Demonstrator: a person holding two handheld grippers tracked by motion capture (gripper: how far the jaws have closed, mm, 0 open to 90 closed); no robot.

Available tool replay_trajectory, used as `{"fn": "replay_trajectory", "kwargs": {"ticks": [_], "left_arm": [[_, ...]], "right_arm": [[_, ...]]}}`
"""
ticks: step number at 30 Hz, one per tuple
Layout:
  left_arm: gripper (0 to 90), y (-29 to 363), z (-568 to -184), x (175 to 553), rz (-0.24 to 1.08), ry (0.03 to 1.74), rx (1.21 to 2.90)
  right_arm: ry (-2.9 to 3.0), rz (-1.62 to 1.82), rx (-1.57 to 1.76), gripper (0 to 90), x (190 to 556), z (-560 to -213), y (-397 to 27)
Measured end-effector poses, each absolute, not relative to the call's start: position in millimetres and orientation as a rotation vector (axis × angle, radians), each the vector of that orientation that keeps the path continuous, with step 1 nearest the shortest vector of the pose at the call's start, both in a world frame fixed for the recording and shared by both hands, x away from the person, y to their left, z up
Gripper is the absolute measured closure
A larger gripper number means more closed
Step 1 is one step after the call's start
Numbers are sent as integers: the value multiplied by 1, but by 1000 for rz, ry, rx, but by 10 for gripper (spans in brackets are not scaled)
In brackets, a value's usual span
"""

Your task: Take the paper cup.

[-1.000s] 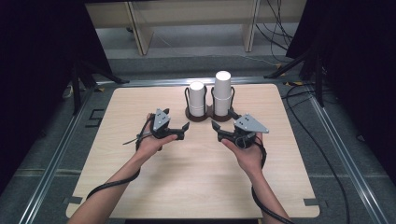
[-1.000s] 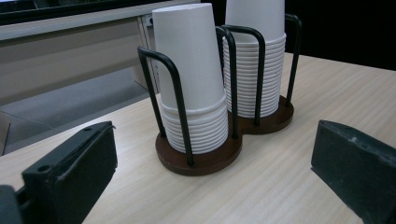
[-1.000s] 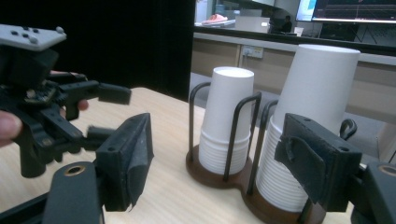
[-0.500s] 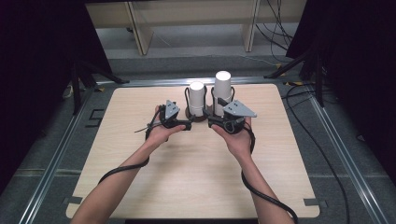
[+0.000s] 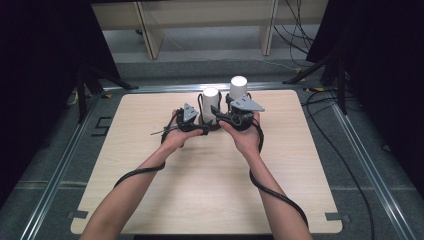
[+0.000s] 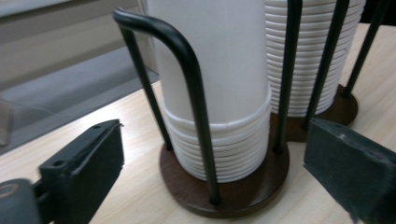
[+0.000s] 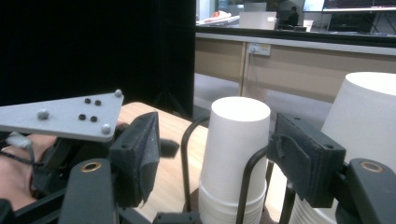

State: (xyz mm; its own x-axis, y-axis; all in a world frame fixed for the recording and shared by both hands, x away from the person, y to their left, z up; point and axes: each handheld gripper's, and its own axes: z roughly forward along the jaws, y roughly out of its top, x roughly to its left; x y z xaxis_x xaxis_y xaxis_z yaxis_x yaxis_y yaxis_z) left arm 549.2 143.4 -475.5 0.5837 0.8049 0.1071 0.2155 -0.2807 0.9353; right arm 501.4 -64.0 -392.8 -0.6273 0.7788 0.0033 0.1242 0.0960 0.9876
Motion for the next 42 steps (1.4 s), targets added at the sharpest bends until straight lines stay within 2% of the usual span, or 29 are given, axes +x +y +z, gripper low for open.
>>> {"fn": "replay_trajectory", "kwargs": {"ticks": [18, 42], "left_arm": [[106, 138, -479, 566, 703, 828, 1821], [146, 127, -482, 578, 678, 803, 1851]], "right_arm": [[1887, 1480, 928, 356, 545, -393, -37], [1905, 1391, 918, 318, 568, -397, -28]]}}
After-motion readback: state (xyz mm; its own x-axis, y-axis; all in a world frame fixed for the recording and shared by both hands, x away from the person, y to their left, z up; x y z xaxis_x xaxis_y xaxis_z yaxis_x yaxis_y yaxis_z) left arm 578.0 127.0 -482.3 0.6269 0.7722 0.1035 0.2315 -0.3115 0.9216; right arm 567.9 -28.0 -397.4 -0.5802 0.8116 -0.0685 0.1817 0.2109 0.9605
